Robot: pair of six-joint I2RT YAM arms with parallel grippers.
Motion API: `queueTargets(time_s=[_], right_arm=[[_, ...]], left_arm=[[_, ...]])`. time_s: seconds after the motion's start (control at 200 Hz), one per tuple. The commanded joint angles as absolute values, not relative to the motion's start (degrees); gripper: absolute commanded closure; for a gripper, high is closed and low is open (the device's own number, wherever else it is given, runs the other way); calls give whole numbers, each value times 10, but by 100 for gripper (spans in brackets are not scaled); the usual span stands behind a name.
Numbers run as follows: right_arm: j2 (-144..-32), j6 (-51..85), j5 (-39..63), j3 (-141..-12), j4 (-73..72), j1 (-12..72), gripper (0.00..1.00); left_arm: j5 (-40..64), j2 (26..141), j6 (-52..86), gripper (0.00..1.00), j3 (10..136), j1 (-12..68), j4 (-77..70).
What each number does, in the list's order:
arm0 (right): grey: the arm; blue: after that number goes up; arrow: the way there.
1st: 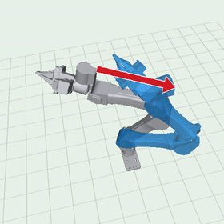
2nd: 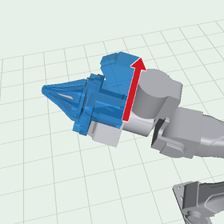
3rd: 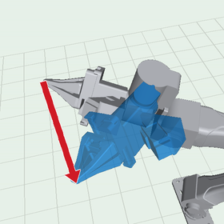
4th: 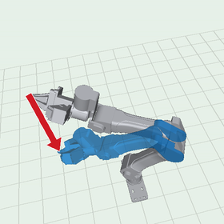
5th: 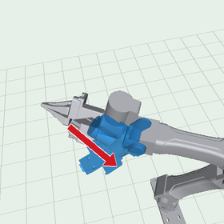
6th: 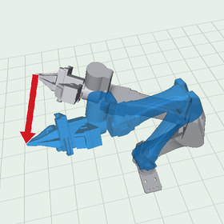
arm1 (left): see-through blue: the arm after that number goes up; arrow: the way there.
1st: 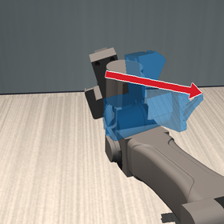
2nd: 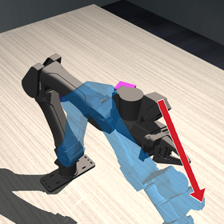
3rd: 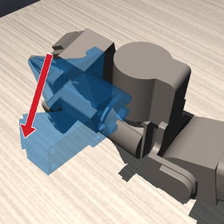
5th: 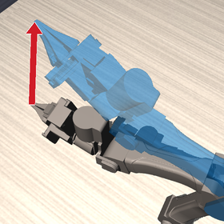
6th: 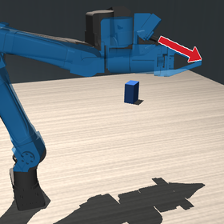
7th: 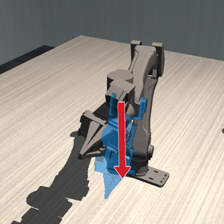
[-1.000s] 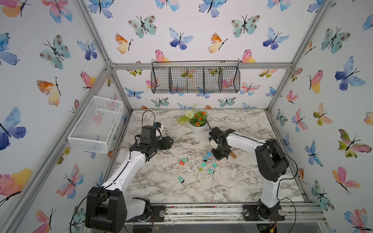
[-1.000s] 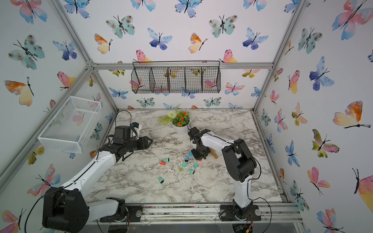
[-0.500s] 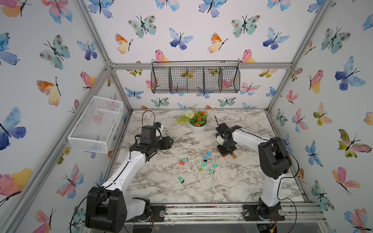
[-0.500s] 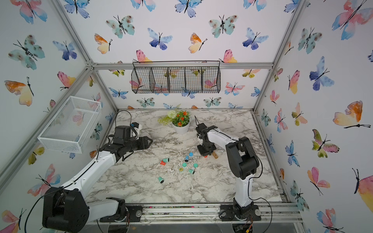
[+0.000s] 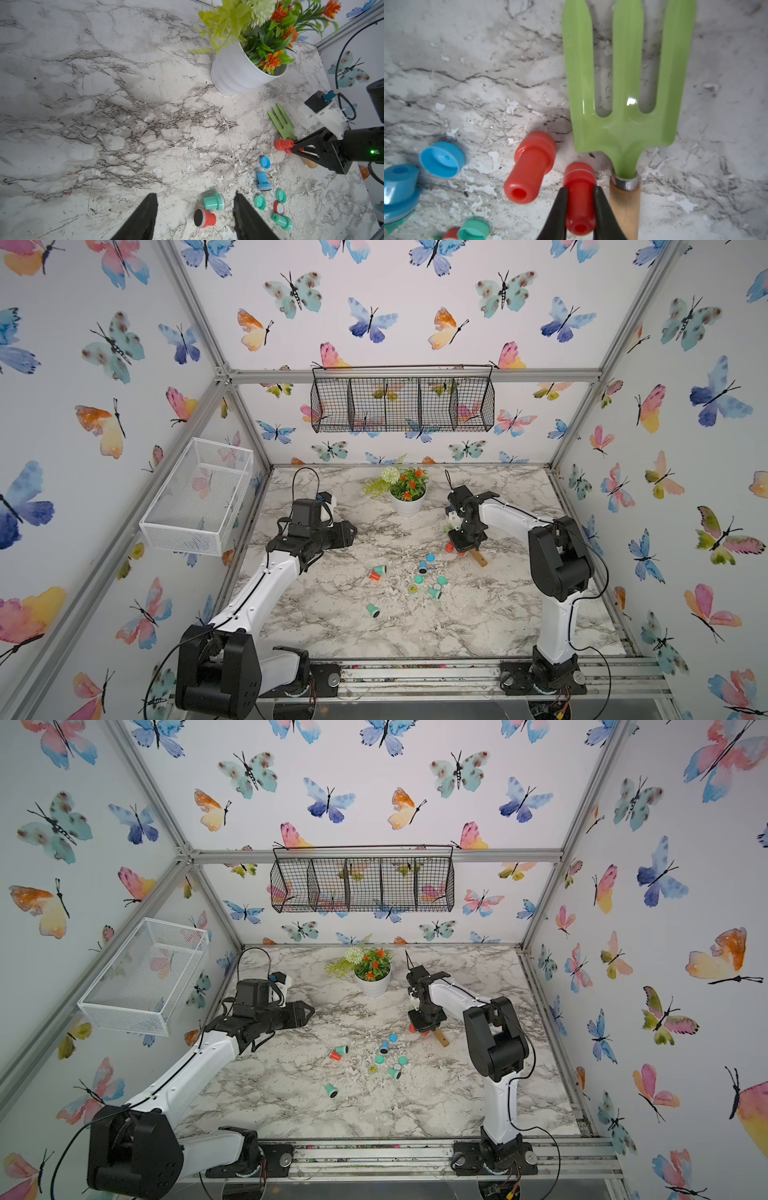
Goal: Close the stamp cap
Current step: Place the stamp at the center of the board.
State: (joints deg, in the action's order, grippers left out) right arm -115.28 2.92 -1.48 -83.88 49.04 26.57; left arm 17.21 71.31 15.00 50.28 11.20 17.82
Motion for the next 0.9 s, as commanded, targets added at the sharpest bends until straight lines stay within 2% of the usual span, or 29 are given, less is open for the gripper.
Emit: queueTargets(time_s=[0.0, 0.285, 0.666, 0.896], right_arm=[[-1176, 24, -11, -839, 501, 263, 73], [-1168, 23, -13, -860, 513, 262, 67], [-1139, 22, -22, -870, 533, 263, 66], [-1149, 19, -13, -853, 519, 262, 70]], left_arm=[[174, 711, 144, 39, 500, 109, 177], [176, 713, 144, 39, 501, 109, 178], [178, 719, 144, 39, 502, 109, 178], [179, 721, 144, 39, 502, 109, 177]])
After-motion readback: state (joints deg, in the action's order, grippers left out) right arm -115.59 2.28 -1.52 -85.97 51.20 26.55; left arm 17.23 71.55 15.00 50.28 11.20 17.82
